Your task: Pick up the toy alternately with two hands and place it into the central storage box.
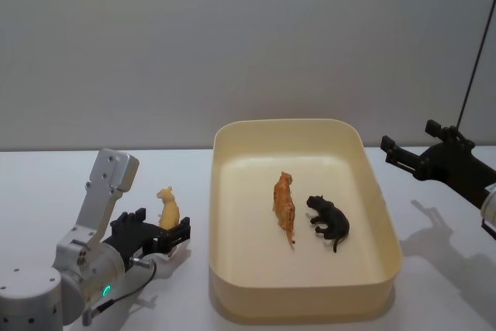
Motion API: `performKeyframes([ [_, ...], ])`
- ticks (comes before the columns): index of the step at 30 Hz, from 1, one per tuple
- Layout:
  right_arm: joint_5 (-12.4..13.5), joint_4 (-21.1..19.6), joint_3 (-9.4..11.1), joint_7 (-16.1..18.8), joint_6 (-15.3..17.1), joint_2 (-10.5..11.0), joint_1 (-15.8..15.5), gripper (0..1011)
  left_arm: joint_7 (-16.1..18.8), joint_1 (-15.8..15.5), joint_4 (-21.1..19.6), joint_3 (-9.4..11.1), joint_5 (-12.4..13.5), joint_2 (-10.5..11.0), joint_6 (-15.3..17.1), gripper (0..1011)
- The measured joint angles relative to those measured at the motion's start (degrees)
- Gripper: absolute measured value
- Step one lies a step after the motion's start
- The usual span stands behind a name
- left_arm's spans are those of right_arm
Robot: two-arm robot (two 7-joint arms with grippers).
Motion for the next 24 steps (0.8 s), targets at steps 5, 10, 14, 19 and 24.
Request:
performKeyframes([
  [5, 0.0, 0.0, 0.0, 0.0, 0.0, 0.0, 0.0, 1001, -0.1, -0.1, 0.3, 0.0, 0.1, -0.1, 0.0, 815],
  [10, 0.0, 0.0, 0.0, 0.0, 0.0, 0.0, 0.0, 1001, -0.1, -0.3, 0.5, 0.0, 0.1, -0.2, 0.1, 672],
  [14, 0.0, 0.0, 0.0, 0.0, 0.0, 0.0, 0.0, 1001, -0.1, -0.3, 0.6, 0.0, 0.1, -0.3, 0.1, 545],
  [19, 0.0, 0.0, 0.0, 0.0, 0.0, 0.0, 0.0, 1001, -0.1, -0.4, 0.7, 0.0, 0.2, -0.3, 0.1, 360],
  [24, 0.0, 0.0, 0.0, 0.0, 0.0, 0.0, 0.0, 1001, -0.2, -0.4, 0.7, 0.0, 0.2, -0.3, 0.1, 347],
])
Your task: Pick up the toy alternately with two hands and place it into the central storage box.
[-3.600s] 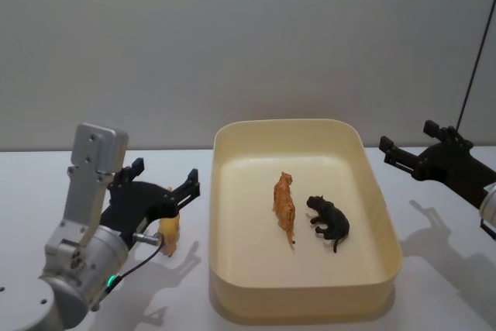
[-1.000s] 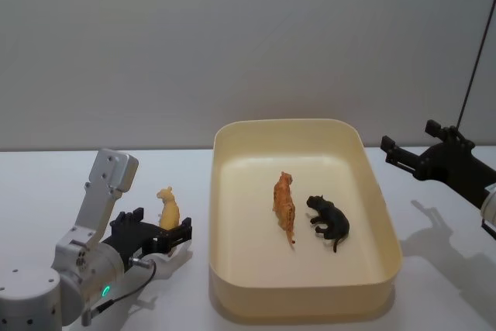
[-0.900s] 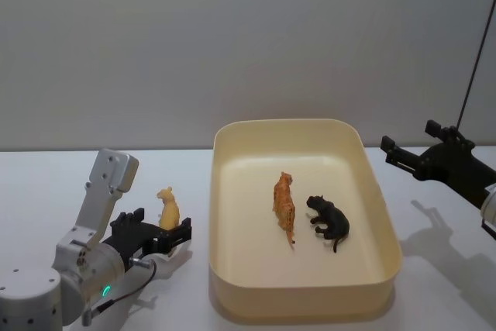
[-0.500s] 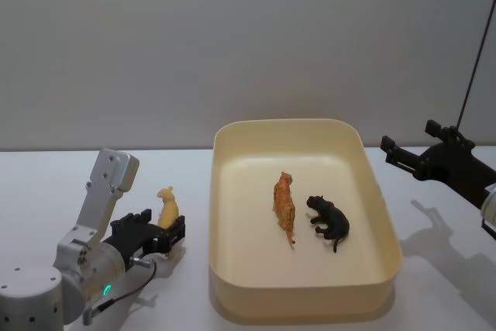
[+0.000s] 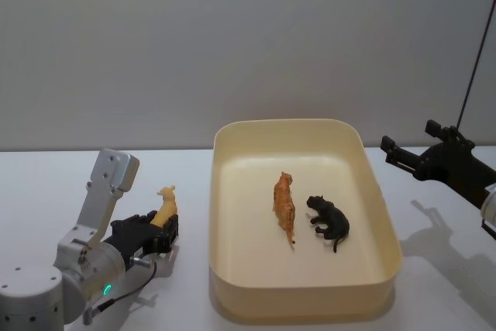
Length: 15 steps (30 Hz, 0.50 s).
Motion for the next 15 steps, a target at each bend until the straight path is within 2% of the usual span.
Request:
performKeyframes([
  [7, 0.0, 0.0, 0.0, 0.0, 0.0, 0.0, 0.0, 1001, 0.0, -0.1, 0.1, 0.0, 0.1, -0.1, -0.3, 347],
  [15, 0.0, 0.0, 0.0, 0.0, 0.0, 0.0, 0.0, 1001, 1.1, -1.3, 0.8, -0.3, 1.2, -0.9, -2.7, 347],
])
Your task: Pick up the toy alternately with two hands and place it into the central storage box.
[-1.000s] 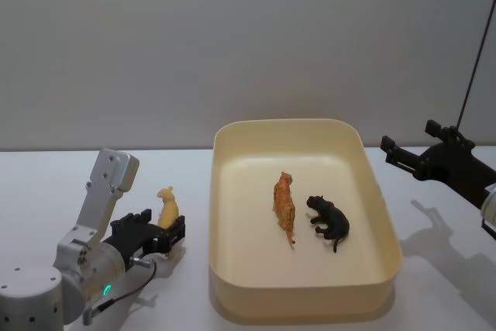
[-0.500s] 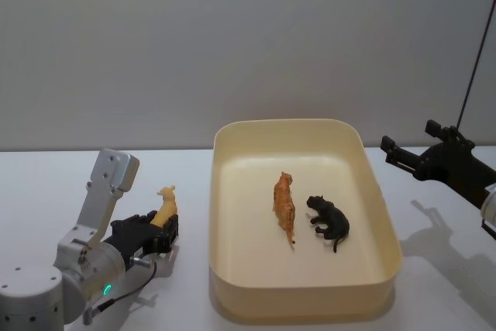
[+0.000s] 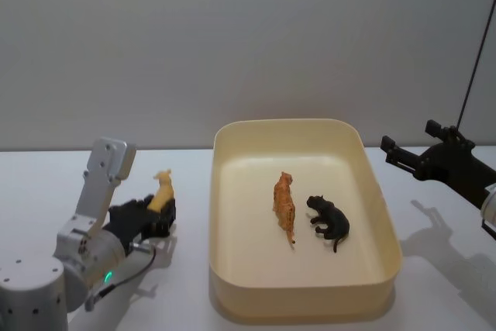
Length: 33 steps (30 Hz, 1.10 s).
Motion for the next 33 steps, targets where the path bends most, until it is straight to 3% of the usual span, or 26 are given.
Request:
performKeyframes([
  [11, 0.0, 0.0, 0.0, 0.0, 0.0, 0.0, 0.0, 1001, 1.9, -2.9, -0.4, -0.9, 3.2, -1.1, -3.5, 347],
  [18, 0.0, 0.0, 0.0, 0.0, 0.0, 0.0, 0.0, 1001, 1.9, -4.4, -1.5, -1.4, 4.9, -1.3, -4.2, 347],
  [33, 0.0, 0.0, 0.0, 0.0, 0.0, 0.0, 0.0, 1001, -5.9, -8.5, -1.6, -1.4, 6.6, -2.9, -2.5, 347],
])
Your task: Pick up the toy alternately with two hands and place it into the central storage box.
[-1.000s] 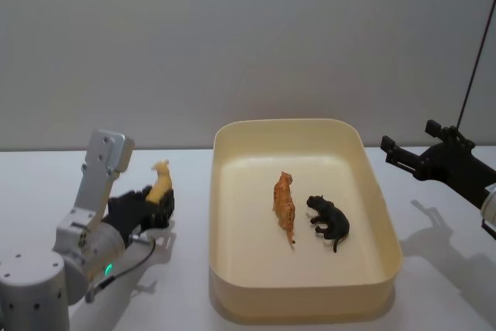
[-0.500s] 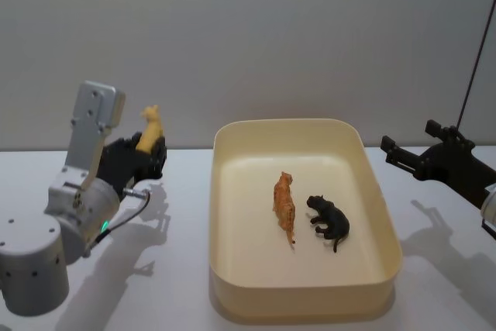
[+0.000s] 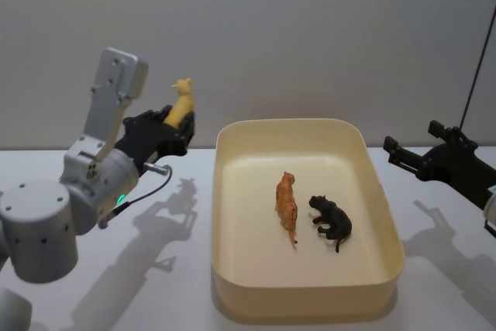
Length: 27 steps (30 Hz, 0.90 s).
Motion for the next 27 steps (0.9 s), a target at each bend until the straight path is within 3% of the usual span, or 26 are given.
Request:
performKeyframes([
  [12, 0.0, 0.0, 0.0, 0.0, 0.0, 0.0, 0.0, 1001, -9.4, -5.2, 4.9, 1.3, 1.6, -2.9, 1.6, 347],
  [27, 0.0, 0.0, 0.0, 0.0, 0.0, 0.0, 0.0, 1001, -14.4, -7.4, 7.7, 2.3, 3.6, -3.9, 4.2, 347],
])
